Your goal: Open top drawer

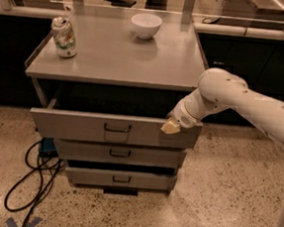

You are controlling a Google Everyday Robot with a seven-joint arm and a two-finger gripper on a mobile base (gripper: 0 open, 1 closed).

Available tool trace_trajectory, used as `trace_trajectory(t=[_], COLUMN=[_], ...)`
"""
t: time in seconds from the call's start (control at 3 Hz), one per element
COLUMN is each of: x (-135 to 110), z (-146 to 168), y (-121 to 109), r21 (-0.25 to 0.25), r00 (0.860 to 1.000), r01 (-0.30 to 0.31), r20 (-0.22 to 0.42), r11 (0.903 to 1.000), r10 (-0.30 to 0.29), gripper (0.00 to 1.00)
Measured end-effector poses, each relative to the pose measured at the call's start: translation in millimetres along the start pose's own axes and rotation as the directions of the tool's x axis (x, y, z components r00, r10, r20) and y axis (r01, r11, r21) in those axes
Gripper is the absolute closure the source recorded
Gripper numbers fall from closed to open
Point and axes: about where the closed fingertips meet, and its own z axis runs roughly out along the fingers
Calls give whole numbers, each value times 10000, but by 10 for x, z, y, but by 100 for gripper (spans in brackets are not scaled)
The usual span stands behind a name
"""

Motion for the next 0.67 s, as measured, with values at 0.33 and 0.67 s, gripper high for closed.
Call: trace_trajectory(t=[0.33,0.67], x=[-3,80], z=[-17,-81], y=[0,159], r21=[1,67], r00=[10000,10000], r01=[-1,-64], r20=[0,-19], r11=[10000,10000], r10=[1,64], gripper=[100,100])
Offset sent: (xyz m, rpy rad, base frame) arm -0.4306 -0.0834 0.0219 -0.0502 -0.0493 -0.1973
